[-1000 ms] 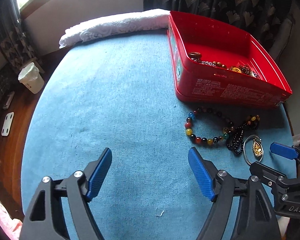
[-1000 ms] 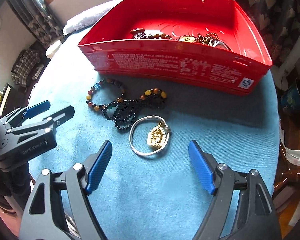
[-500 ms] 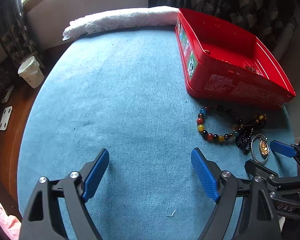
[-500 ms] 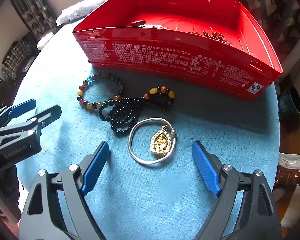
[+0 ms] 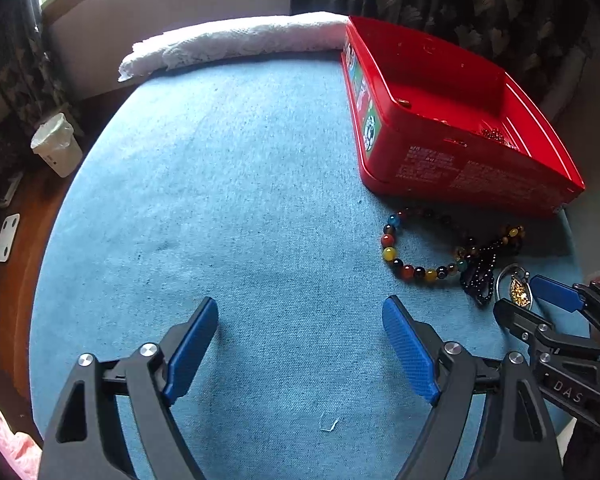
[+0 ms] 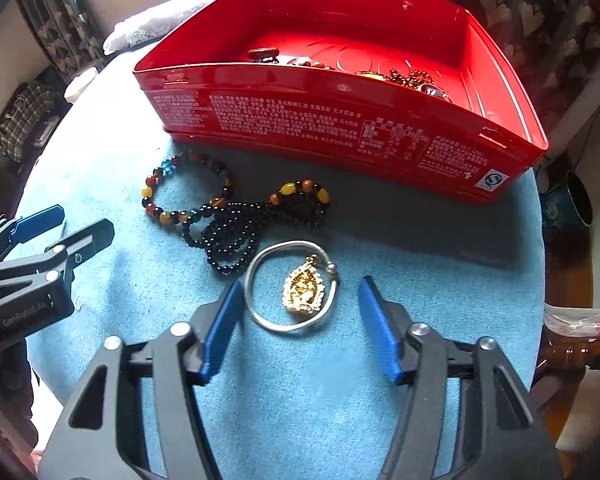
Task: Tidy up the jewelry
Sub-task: 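Grasp the second silver bangle with the right tool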
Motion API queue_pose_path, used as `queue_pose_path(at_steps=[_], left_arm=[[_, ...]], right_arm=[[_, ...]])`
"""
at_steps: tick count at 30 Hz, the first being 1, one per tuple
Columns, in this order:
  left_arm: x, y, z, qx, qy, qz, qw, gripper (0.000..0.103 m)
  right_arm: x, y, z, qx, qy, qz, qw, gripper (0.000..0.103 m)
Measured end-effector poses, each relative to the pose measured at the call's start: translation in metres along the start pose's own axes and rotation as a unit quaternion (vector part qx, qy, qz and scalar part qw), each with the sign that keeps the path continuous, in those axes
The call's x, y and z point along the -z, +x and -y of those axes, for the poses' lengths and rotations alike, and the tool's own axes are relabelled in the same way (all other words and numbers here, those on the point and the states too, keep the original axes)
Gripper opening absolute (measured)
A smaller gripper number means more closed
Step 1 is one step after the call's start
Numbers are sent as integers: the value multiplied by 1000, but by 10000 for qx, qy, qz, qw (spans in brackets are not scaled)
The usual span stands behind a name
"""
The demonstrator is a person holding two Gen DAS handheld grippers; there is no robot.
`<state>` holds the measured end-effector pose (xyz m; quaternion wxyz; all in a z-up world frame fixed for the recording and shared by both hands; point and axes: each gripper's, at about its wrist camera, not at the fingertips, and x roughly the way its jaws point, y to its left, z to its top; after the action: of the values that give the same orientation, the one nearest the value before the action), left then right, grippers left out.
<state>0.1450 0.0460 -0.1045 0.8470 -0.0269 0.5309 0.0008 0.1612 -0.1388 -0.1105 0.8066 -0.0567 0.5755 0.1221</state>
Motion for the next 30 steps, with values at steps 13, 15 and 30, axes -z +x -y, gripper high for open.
queue_pose_path(at_steps=[13,15,30], left_arm=[[-5,1,19,58,234,-29,9997,83],[-7,2,24,97,284,-14,9995,83],[-24,13,54,214,567,32,9982,83]], right_arm=[[12,-11,23,-167,239,10,9996,46],[15,-15,30,-159,305,19,9994,46],[29,-32,65,-196,562,95,9982,46]])
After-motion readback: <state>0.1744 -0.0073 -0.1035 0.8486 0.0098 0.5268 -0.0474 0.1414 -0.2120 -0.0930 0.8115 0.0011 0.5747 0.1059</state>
